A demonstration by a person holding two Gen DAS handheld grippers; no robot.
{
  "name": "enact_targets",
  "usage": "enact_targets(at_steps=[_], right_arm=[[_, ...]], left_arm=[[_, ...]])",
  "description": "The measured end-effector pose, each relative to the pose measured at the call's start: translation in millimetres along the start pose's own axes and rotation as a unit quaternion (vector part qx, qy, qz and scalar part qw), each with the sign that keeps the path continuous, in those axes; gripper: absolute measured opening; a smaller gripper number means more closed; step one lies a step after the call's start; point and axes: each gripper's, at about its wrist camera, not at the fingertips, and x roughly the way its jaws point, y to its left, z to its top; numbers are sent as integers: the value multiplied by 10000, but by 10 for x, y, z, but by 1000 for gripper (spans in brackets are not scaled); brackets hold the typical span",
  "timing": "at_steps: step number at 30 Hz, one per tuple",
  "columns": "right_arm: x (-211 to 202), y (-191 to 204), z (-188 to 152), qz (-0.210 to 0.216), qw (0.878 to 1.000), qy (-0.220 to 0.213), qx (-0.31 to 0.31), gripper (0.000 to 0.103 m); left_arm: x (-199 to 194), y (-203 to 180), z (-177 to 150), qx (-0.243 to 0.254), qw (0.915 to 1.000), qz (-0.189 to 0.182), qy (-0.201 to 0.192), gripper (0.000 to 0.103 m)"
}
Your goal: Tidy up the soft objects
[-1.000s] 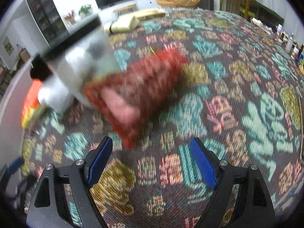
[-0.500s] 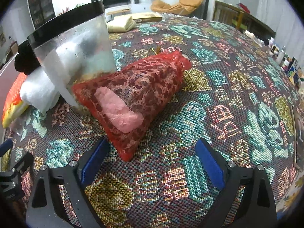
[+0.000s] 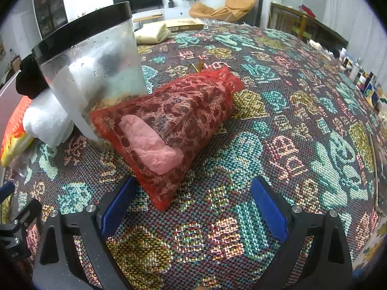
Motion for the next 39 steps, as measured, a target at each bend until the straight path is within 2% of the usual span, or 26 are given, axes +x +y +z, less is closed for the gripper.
enact_targets(at_steps=[39], right_arm=[[2, 3, 0, -7, 10000, -4, 2, 98]], left_arm=[[18, -2, 14, 28, 10000, -68, -28, 103]])
